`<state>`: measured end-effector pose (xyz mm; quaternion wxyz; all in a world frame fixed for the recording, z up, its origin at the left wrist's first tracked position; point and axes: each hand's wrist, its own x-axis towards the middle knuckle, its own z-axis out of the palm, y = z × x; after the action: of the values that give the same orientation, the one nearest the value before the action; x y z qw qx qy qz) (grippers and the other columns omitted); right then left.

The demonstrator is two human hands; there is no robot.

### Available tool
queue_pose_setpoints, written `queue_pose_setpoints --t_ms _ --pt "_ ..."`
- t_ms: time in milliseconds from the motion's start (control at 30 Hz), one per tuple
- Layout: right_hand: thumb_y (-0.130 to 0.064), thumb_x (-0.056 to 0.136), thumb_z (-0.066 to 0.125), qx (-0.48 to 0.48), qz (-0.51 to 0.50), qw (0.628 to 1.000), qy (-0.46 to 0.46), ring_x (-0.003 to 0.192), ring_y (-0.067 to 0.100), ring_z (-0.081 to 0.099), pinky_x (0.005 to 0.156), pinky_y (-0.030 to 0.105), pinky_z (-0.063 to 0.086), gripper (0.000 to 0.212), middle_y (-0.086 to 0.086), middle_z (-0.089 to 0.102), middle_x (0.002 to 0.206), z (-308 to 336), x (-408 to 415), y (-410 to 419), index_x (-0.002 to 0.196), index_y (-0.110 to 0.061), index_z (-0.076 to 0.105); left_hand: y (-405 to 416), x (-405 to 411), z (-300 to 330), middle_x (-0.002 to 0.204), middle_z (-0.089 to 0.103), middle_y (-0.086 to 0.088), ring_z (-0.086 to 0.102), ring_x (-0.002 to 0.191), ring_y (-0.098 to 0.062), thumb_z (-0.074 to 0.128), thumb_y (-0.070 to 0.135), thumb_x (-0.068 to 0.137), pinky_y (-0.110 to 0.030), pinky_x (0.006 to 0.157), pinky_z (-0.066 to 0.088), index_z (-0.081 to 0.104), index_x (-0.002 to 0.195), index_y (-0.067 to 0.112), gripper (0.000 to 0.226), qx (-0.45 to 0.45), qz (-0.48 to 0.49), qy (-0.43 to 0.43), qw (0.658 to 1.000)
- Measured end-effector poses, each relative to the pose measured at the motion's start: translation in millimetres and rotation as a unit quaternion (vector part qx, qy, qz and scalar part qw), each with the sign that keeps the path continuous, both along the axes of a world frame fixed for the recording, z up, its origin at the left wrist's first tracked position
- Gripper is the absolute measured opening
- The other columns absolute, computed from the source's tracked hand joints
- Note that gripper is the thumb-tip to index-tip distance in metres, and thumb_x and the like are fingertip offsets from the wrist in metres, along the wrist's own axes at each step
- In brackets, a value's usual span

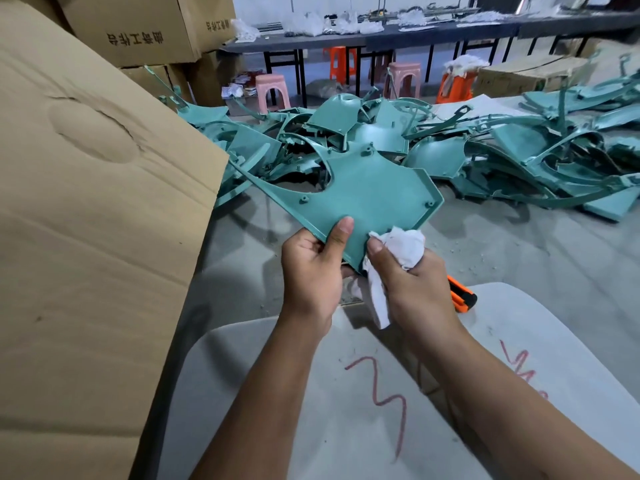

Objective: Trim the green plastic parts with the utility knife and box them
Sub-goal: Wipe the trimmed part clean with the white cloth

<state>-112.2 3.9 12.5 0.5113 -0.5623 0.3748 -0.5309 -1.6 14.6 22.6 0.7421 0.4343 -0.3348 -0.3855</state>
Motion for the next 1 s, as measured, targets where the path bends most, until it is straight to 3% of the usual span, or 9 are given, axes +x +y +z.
queue_pose_setpoints --t_ms 200,367,433,533,633,700,800,900,1000 --pt "-0.033 0.109 0.054 -0.058 -0.083 0.994 0.038 0.037 0.020 0.045 0.048 0.028 0.037 0.043 0.005 0.054 0.043 0.8 -20.9 -27.0 0.074 -0.006 0.055 3.4 18.1 -6.3 0.104 0.079 -0.007 0.076 0.092 -0.021 0.061 0.009 0.099 -0.032 0.067 0.061 0.071 0.109 0.006 0.015 0.004 -0.017 -0.035 0.999" --pt "-0.035 0.105 0.061 -0.013 -0.196 0.981 -0.006 0.055 0.021 0.054 0.057 0.037 0.043 0.032 0.008 0.062 0.065 -1.6 -42.2 -52.3 0.086 -0.009 0.062 7.1 40.6 -14.3 0.103 0.079 -0.006 0.075 0.097 -0.019 0.061 0.026 0.098 -0.027 0.077 0.060 0.074 0.104 0.011 0.020 0.029 -0.026 -0.078 0.996" --pt "-0.038 0.106 0.058 -0.010 -0.151 0.988 -0.026 0.058 0.025 0.057 0.061 0.042 0.048 0.045 0.018 0.064 0.065 2.6 -46.9 -53.4 0.092 0.005 0.063 9.7 50.0 -17.2 0.106 0.078 -0.011 0.075 0.101 -0.026 0.061 0.042 0.094 -0.037 0.083 0.061 0.075 0.104 0.010 0.036 0.056 -0.051 -0.097 0.992" --pt "-0.044 0.100 0.059 0.021 0.073 0.995 -0.063 0.075 0.024 0.075 0.072 0.035 0.059 0.037 0.005 0.079 0.084 9.0 -40.6 -33.5 0.102 -0.010 0.075 11.9 47.3 -17.7 0.098 0.074 -0.026 0.069 0.088 -0.029 0.060 0.058 0.094 -0.060 0.082 0.057 0.070 0.096 -0.002 0.061 0.079 -0.033 -0.155 0.984" --pt "-0.047 0.097 0.066 -0.037 0.123 0.992 0.023 0.097 0.041 0.072 0.083 0.046 0.061 0.043 0.023 0.075 0.105 12.6 -33.4 -21.7 0.109 -0.007 0.075 9.5 48.9 -20.1 0.065 0.061 -0.003 0.049 0.064 -0.019 0.048 0.070 0.090 -0.050 0.059 0.049 0.057 0.076 0.004 0.068 0.093 0.061 -0.308 0.945" --pt "-0.055 0.092 0.067 -0.055 0.118 0.990 0.056 0.070 0.048 0.058 0.067 0.045 0.053 0.062 0.037 0.063 0.085 11.9 -32.4 -21.7 0.099 0.007 0.065 9.7 50.9 -19.8 0.066 0.059 -0.004 0.050 0.064 -0.023 0.043 0.060 0.096 -0.043 0.060 0.047 0.055 0.075 0.010 0.055 0.086 0.101 -0.320 0.938" --pt "-0.053 0.097 0.064 0.035 0.148 0.988 -0.029 0.051 0.018 0.060 0.048 0.026 0.045 0.043 0.009 0.066 0.068 11.8 -28.6 -15.6 0.090 -0.013 0.075 7.0 45.1 -17.4 0.076 0.058 -0.017 0.048 0.072 -0.022 0.043 0.043 0.097 -0.038 0.067 0.042 0.053 0.084 -0.001 0.047 0.072 0.104 -0.230 0.965" --pt "-0.054 0.097 0.054 0.099 0.148 0.976 -0.126 0.091 0.019 0.078 0.071 0.025 0.060 0.036 0.004 0.080 0.101 13.2 -24.0 -15.9 0.097 -0.032 0.082 9.3 37.4 -16.5 0.083 0.062 -0.020 0.053 0.080 -0.020 0.044 0.042 0.099 -0.038 0.072 0.042 0.058 0.089 -0.002 0.047 0.067 0.023 -0.204 0.976" --pt "-0.047 0.096 0.057 0.104 0.169 0.971 -0.136 0.087 0.022 0.075 0.071 0.030 0.061 0.030 0.007 0.078 0.100 12.0 -15.3 -12.8 0.097 -0.028 0.081 12.3 26.8 -17.8 0.083 0.065 -0.015 0.056 0.079 -0.022 0.044 0.043 0.100 -0.039 0.074 0.044 0.062 0.093 -0.002 0.049 0.109 -0.089 -0.243 0.960"
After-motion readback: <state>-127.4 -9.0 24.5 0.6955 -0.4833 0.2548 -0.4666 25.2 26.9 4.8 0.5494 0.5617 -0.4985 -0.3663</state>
